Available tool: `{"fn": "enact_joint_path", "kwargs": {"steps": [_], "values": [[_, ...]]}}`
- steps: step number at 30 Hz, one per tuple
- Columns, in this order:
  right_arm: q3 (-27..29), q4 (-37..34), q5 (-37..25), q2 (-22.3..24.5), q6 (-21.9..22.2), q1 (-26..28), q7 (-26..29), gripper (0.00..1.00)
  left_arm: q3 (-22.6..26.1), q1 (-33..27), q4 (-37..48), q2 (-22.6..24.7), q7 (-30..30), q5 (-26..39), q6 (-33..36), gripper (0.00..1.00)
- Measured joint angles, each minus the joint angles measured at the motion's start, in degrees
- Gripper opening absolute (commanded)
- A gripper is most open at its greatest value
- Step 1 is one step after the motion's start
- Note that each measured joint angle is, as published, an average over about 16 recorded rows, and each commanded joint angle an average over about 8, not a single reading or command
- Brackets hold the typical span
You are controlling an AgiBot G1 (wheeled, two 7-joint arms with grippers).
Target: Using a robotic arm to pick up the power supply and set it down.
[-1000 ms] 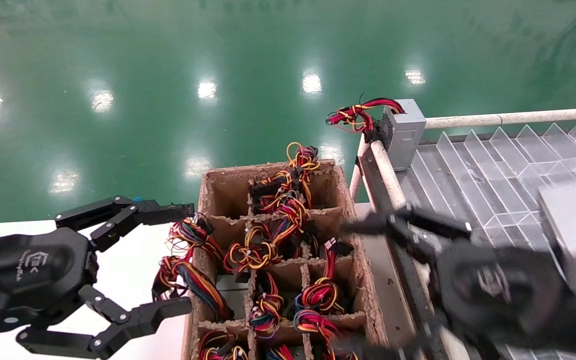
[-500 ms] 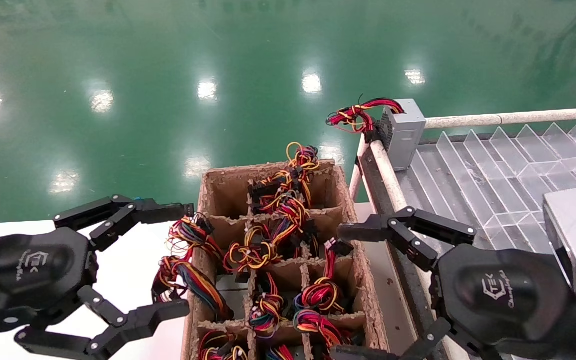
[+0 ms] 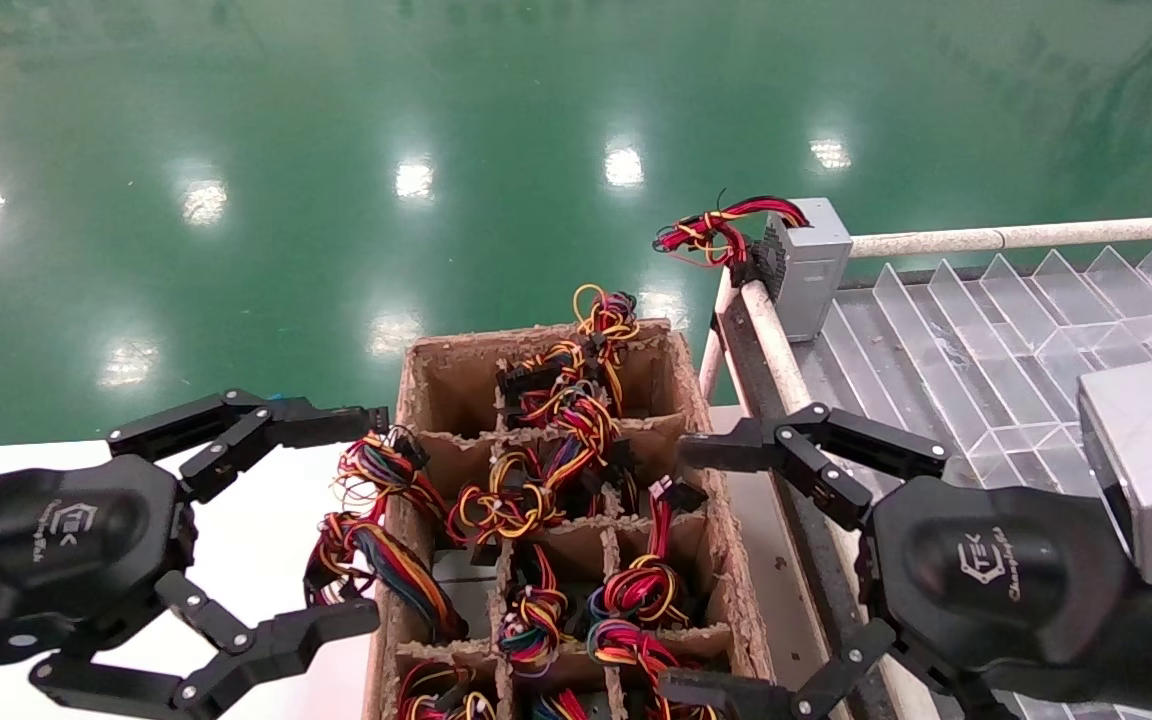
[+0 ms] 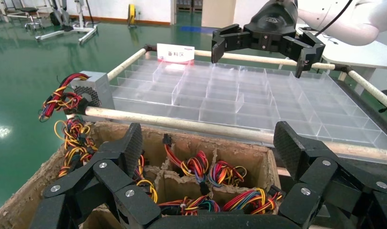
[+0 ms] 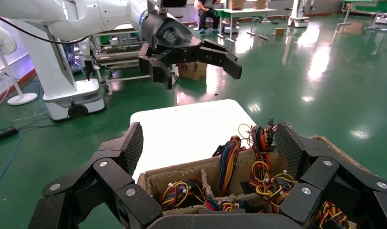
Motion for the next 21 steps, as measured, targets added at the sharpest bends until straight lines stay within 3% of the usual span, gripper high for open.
{"fn": "enact_joint_path", "kwargs": {"steps": [21], "values": [[-0.19,-0.30,-0.11,-0.13,0.14,0.24,-0.13,1.00,0.00,0.00,0.00,0.00,0.00,0.00,0.00,1.00]]}}
